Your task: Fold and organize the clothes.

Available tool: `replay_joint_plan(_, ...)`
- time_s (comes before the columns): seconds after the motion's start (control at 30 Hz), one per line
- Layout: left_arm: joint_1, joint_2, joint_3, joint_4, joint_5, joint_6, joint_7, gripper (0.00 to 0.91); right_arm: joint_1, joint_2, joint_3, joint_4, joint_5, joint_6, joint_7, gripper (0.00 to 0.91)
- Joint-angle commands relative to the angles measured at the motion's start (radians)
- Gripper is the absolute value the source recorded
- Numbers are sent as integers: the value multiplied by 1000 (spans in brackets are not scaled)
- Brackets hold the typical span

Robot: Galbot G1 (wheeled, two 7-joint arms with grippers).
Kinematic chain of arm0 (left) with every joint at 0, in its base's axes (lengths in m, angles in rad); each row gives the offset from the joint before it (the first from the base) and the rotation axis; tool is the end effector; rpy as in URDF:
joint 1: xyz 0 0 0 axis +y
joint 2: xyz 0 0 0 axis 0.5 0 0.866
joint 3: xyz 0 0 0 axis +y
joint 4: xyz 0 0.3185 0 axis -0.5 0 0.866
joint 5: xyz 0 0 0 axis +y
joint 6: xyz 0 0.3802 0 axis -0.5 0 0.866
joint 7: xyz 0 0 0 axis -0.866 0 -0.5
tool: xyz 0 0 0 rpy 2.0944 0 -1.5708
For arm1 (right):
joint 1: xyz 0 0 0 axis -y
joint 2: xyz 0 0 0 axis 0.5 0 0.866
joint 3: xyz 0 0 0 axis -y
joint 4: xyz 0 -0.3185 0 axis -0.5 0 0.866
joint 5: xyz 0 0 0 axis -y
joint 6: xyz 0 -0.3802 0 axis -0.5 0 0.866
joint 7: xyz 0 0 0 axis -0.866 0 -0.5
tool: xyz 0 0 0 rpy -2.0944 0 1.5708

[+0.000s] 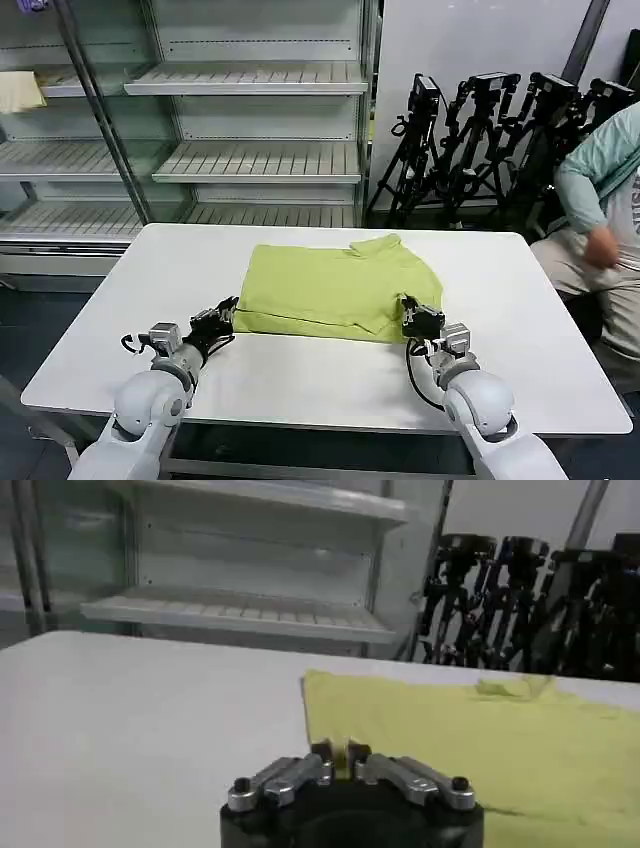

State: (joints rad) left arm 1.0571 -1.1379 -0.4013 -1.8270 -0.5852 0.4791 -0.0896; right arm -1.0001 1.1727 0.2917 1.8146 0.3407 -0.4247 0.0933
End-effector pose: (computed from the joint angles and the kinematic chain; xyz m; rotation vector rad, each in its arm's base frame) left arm 0.3628 0.0525 -0.2241 -0.2493 -2.8025 0.1338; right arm 0.3701 -0.0097 -0.2247 0.2854 -2.8973 0.1595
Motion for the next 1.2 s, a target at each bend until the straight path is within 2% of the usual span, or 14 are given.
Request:
replay_joint_plan(0.03,11,20,-16,-22,9,10,5,907,13,-2,18,-10,12,5,14,907)
replay_joint_plan(0.23,132,65,-11,-149,-7,74,-3,907,-168,-68,76,205,58,-66,44,907)
replay_joint_plan(0.47,162,72,-17,-142,-10,98,2,907,-315,-68,175,267,71,-137,65,897)
replay_joint_plan(0.5,156,72,-18,-127,-8,98,0,907,-326,-65,183,258,70,-148,66,373)
replay_joint_plan(0.53,147,70,-19,-114,-8,98,-2,907,-330,-65,186,244,72,-153,64,0)
replay_joint_plan(0.6,134,67,-23,-89,-8,98,-3,907,-328,-66,183,221,75,-153,67,0)
replay_joint_plan(0.63,130,66,-23,-80,-8,98,-2,584,-325,-63,183,213,82,-152,70,0)
replay_joint_plan(0.67,125,65,-22,-75,-8,98,-3,171,-323,-62,185,211,90,-151,70,0)
replay_joint_plan(0.73,119,61,-20,-68,-8,98,0,10,-318,-63,187,211,106,-152,69,0)
replay_joint_plan(1.2,95,46,5,-54,-4,98,4,10,-299,-67,180,190,139,-153,62,0)
